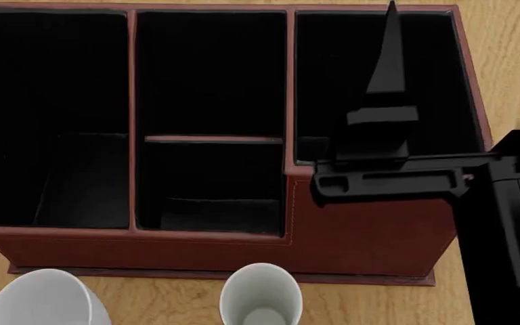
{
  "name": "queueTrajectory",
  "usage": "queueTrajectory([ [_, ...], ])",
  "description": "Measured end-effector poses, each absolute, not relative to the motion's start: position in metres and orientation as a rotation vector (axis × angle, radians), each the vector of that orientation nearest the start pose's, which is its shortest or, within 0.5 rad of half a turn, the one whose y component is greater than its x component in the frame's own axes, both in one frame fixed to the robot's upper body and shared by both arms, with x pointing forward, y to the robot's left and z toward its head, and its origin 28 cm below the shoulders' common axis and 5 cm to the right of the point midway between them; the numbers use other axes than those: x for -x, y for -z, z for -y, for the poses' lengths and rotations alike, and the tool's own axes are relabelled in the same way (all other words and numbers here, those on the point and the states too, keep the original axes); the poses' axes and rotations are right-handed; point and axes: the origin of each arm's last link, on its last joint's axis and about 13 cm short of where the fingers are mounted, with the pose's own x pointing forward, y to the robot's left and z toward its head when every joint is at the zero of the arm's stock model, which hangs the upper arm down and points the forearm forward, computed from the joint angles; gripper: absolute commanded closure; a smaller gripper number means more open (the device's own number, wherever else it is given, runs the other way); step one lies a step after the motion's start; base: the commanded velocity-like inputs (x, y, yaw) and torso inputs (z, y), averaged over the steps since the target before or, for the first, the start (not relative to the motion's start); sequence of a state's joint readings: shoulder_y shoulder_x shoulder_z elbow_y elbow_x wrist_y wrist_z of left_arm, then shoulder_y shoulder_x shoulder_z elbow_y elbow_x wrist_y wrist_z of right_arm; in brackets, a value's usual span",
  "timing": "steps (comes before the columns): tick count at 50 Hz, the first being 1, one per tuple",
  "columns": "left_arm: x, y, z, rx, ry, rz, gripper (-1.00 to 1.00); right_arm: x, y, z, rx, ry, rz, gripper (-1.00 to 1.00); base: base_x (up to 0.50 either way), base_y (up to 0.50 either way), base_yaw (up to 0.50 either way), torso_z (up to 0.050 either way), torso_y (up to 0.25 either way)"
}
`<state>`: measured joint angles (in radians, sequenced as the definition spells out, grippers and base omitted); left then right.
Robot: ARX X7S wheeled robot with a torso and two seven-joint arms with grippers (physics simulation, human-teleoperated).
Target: Pick up the white mug and place it to the right of the caddy.
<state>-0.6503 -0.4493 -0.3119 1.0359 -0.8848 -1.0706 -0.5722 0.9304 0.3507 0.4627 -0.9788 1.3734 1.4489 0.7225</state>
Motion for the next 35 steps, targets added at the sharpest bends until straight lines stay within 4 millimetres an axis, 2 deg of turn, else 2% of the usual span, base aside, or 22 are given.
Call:
queueTrajectory([
  [20, -0.14, -0.266, -0.299, -0.009, -0.404, 0.582, -1.0, -0.181, -0.286, 0.125, -0.01, -0.122, 0.458, -1.0, 0.0, 0.0, 0.0, 0.0, 0.0],
  [35, -0.115, -0.26, -0.32, -0.013, -0.53, 0.578, -1.0, -0.177, -0.286, 0.115, 0.04, -0.22, 0.428, -1.0, 0.0, 0.0, 0.0, 0.0, 0.0],
])
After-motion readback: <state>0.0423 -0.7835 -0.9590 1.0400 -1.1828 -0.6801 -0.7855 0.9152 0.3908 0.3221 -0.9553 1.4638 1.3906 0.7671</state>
